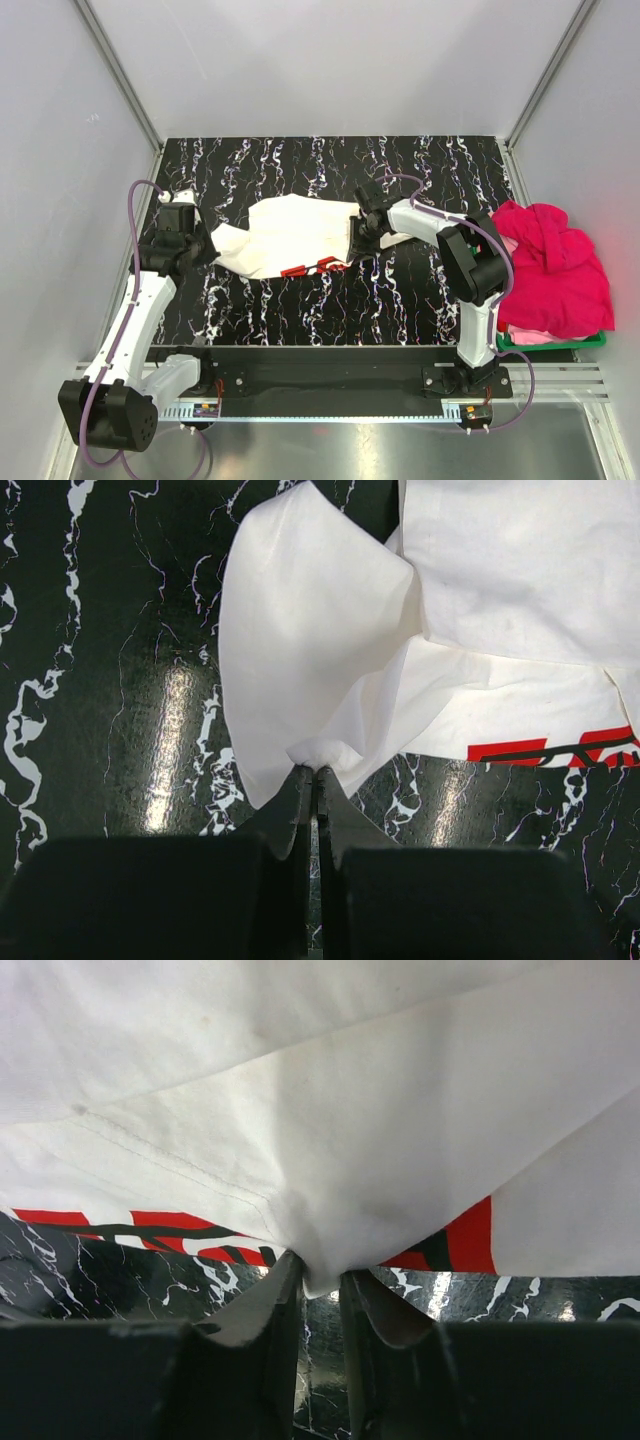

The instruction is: Fold and stack the t-shirts

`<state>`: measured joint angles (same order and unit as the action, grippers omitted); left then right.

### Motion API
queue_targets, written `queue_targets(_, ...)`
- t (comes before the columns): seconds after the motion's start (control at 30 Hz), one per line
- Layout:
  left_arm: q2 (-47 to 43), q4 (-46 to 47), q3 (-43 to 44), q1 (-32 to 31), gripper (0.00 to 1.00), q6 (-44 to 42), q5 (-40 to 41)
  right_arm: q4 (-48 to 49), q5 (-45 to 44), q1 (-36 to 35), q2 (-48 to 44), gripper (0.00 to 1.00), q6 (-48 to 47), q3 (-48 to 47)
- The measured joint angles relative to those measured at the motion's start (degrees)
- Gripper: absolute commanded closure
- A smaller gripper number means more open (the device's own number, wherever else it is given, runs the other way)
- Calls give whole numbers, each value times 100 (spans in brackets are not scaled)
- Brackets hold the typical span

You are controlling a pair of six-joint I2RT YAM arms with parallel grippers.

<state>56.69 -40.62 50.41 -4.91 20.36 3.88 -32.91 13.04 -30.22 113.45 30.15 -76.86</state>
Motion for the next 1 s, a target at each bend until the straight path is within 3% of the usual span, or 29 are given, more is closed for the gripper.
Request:
queue_targets(0.2,0,2,0,0,100,0,0,-28,7,-2,4,65,13,-72)
queue_targets(1.0,0,2,0,0,100,0,-4,-225,166,-76,4,53,122,-304)
